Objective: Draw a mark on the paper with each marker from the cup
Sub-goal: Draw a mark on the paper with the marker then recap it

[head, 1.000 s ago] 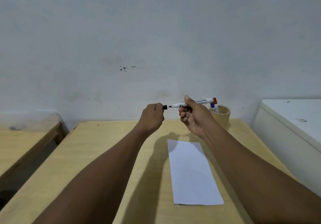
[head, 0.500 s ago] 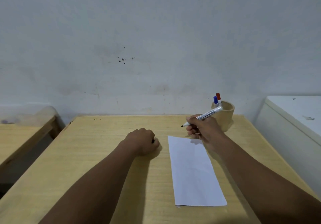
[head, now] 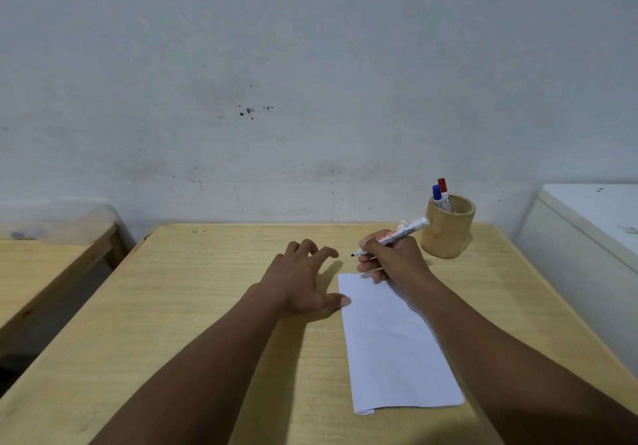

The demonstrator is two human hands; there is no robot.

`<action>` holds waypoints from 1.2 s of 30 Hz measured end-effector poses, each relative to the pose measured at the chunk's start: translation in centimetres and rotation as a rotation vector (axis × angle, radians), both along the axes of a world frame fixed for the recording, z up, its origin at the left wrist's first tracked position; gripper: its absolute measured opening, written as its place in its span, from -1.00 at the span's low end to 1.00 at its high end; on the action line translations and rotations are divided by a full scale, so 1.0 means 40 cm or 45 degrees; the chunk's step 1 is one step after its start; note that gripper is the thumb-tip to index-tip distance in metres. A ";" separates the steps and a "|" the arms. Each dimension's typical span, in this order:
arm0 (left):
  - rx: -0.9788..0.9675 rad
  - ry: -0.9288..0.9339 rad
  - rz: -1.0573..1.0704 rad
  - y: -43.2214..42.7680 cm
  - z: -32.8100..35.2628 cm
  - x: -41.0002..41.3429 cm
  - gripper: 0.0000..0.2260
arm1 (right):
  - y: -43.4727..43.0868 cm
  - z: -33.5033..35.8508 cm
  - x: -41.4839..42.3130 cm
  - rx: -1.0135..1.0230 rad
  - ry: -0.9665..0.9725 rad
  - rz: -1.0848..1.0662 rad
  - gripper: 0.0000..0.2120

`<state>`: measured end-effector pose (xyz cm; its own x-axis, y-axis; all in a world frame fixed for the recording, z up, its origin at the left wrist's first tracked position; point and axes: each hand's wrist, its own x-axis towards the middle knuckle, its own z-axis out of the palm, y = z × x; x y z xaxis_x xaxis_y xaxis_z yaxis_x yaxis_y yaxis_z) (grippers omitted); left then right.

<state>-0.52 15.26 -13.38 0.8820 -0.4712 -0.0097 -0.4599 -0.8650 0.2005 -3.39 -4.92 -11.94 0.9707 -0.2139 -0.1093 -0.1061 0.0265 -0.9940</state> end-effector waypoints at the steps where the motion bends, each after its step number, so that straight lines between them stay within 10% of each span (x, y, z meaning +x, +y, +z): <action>1: 0.008 0.011 0.001 0.001 -0.009 0.001 -0.16 | 0.007 -0.009 0.003 -0.016 -0.006 0.005 -0.97; 21: -0.122 0.152 0.121 0.009 -0.032 0.000 -0.17 | 0.046 -0.098 0.007 -0.549 -0.110 -0.029 -0.85; 30: -0.371 0.326 0.187 0.021 0.005 0.011 -0.14 | 0.027 -0.061 0.013 -0.083 -0.034 -0.117 -0.91; 36: -0.497 0.163 0.187 0.076 0.031 0.026 -0.94 | -0.015 0.021 0.032 0.390 0.047 -0.258 -0.90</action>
